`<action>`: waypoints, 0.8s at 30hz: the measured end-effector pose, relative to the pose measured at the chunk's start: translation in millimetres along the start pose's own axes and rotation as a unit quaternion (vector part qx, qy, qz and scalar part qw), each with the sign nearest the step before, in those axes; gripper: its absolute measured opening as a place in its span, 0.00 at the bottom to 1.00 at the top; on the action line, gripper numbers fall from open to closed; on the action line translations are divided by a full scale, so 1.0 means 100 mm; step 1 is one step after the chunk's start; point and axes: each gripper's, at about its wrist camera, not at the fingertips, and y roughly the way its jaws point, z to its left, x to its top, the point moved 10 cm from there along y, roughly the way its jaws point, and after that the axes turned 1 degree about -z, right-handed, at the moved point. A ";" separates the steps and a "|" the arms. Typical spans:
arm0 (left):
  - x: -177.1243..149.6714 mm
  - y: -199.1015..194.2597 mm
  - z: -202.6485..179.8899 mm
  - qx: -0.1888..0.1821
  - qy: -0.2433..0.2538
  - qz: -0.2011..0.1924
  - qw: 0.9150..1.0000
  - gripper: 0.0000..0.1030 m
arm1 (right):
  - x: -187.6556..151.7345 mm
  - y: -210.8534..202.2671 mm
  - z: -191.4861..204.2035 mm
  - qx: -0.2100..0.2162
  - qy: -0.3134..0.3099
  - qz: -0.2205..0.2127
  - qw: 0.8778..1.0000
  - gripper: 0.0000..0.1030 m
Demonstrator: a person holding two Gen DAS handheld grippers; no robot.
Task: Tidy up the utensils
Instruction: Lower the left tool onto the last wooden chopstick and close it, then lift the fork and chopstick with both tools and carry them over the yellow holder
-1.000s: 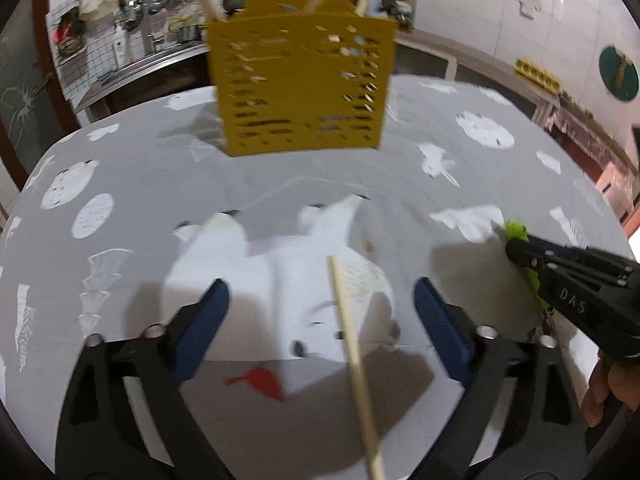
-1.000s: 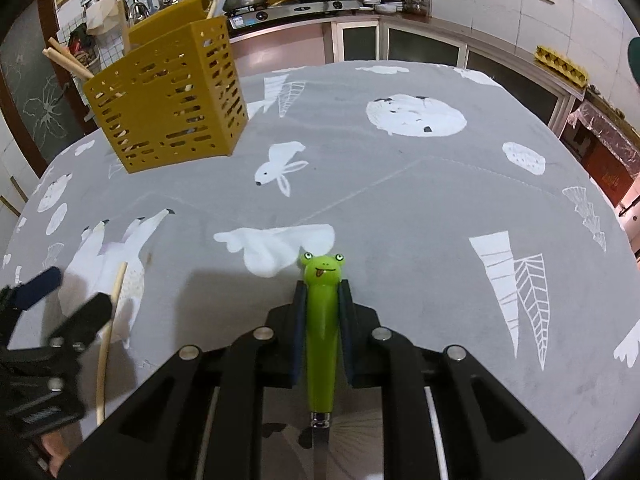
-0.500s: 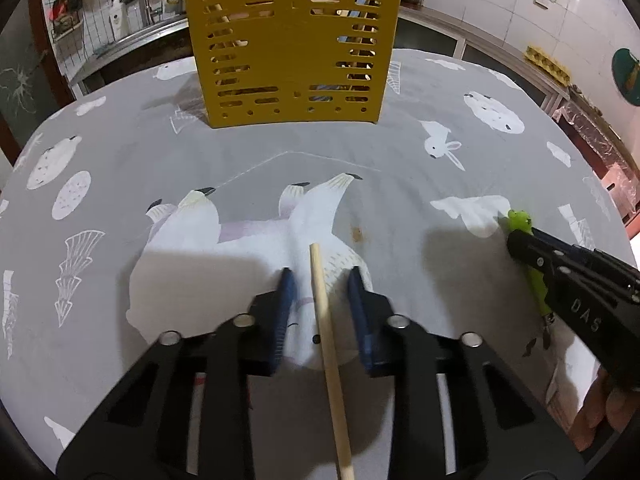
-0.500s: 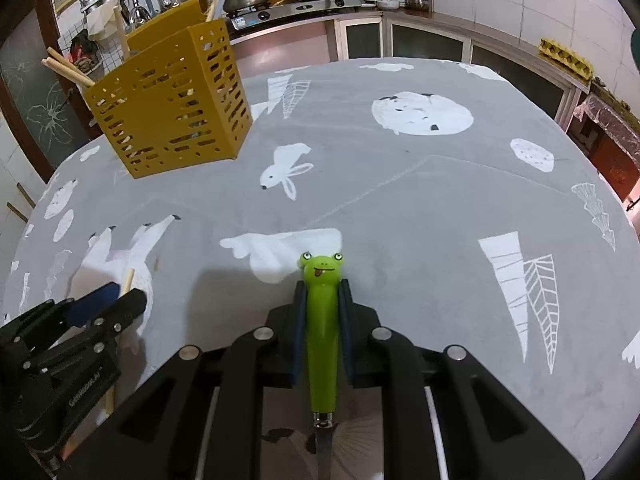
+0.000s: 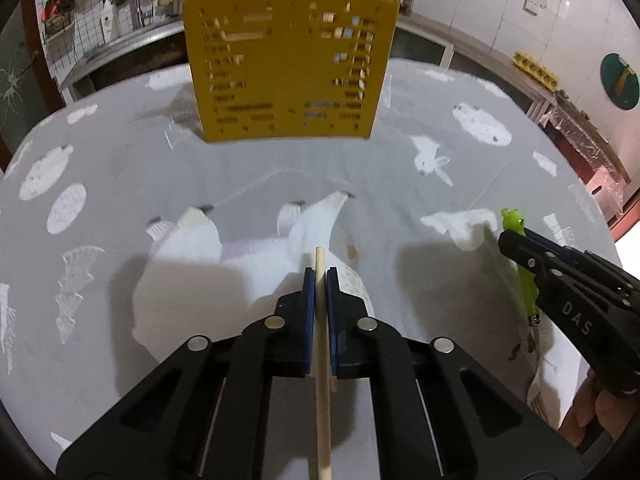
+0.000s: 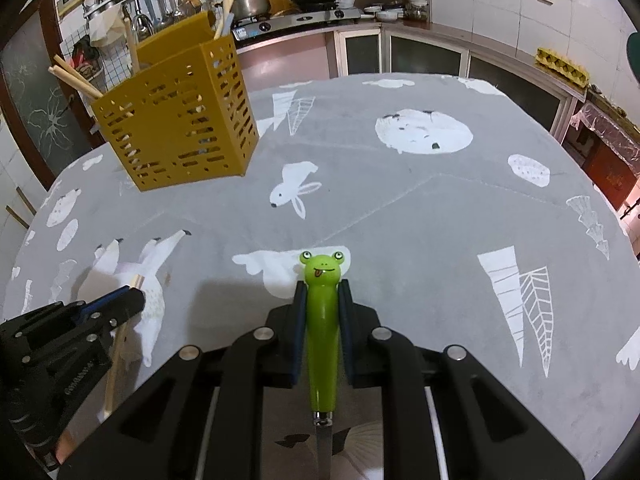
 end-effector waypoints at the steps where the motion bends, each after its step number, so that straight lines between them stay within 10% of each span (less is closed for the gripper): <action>1: 0.03 -0.04 0.01 -0.001 0.000 -0.008 1.000 0.04 | 0.02 -0.02 0.02 0.002 0.000 -0.004 1.000 0.15; 24: 0.79 -1.26 0.79 0.022 -0.020 -0.224 0.974 0.04 | 0.55 -0.78 0.52 0.042 -0.019 -0.185 0.982 0.15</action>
